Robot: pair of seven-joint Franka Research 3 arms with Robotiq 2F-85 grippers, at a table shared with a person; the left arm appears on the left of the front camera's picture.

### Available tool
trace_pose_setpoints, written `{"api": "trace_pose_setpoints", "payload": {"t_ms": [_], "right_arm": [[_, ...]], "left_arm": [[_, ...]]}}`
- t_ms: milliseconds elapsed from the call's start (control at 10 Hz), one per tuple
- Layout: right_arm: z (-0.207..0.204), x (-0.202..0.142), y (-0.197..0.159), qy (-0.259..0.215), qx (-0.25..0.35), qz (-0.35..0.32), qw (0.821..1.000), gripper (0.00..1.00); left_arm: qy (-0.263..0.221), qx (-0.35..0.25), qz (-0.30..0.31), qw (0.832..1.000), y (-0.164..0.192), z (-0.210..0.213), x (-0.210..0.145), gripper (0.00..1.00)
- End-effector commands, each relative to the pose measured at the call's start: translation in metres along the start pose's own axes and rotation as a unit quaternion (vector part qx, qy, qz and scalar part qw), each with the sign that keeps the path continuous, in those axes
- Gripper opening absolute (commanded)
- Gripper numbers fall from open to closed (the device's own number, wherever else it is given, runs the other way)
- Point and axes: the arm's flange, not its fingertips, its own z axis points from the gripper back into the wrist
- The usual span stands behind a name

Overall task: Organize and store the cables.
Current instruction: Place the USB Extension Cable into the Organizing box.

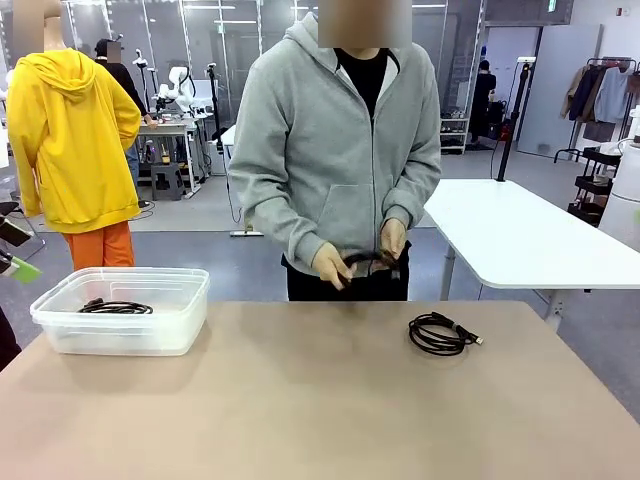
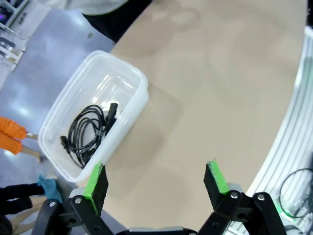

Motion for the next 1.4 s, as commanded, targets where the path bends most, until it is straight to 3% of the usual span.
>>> {"api": "trace_pose_setpoints", "payload": {"t_ms": [0,400,1300], "right_arm": [[0.062,-0.040,-0.014,-0.049,0.002,-0.024,0.999,1.00],[0.064,-0.054,-0.016,-0.058,-0.004,-0.023,0.998,1.00],[0.034,-0.032,-0.010,-0.016,-0.017,-0.013,1.000,1.00]], "left_arm": [[0.005,0.004,0.005,1.000,0.000,0.000,0.003,1.00],[0.005,0.004,0.005,1.000,0.000,0.000,0.003,1.00],[0.005,0.004,0.005,1.000,0.000,0.000,0.003,1.00]]}}
